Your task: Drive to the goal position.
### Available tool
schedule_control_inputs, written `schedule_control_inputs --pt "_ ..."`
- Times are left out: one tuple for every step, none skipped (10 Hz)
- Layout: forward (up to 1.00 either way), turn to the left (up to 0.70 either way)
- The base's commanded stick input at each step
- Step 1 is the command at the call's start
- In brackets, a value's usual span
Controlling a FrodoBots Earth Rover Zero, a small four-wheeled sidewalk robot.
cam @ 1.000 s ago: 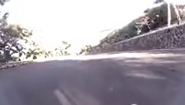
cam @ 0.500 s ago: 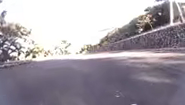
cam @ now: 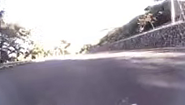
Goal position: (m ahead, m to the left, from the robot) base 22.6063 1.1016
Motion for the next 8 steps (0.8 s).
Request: schedule_control_inputs --pt "0.69 0.02" --pt "0.69 0.02" --pt "0.69 0.02" --pt "0.69 0.02" --pt "0.69 0.02" --pt "0.69 0.02" --pt "0.69 0.02" --pt "0.69 0.02"
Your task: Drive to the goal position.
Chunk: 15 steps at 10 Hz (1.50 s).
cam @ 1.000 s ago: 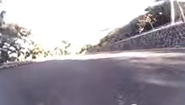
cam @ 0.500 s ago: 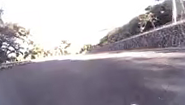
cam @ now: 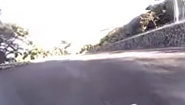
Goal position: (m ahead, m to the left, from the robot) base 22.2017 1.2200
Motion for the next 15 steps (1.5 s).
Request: schedule_control_inputs --pt "0.69 0.02" --pt "0.69 0.02" --pt "0.69 0.02" --pt "0.69 0.02" --pt "0.69 0.02" --pt "0.69 0.02" --pt "0.69 0.02" --pt "0.69 0.02" --pt "0.69 0.02" --pt "0.69 0.02" --pt "0.69 0.02" --pt "0.69 0.02" --pt "0.69 0.02" --pt "0.69 0.02" --pt "0.69 0.02"
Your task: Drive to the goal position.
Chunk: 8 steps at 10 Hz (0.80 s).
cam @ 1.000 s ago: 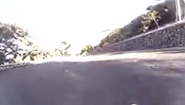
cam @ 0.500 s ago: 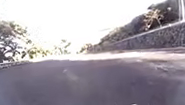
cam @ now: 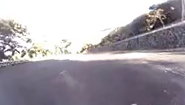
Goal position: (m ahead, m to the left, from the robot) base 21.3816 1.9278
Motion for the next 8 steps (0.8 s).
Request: schedule_control_inputs --pt "0.69 0.02" --pt "0.69 0.02" --pt "0.69 0.02" --pt "0.69 0.02" --pt "0.69 0.02" --pt "0.69 0.02" --pt "0.69 0.02" --pt "0.69 0.02"
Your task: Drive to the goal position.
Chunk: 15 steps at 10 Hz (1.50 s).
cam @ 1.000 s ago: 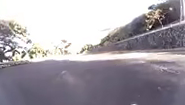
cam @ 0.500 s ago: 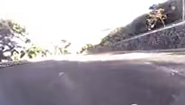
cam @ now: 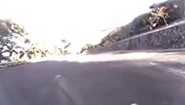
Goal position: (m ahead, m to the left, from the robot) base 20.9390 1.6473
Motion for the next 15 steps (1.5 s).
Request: schedule_control_inputs --pt "0.69 0.02" --pt "0.69 0.02" --pt "0.69 0.02" --pt "0.69 0.02" --pt "0.69 0.02" --pt "0.69 0.02" --pt "0.69 0.02" --pt "0.69 0.02" --pt "0.69 0.02" --pt "0.69 0.02" --pt "0.69 0.02" --pt "0.69 0.02" --pt "0.69 0.02" --pt "0.69 0.02" --pt "0.69 0.02"
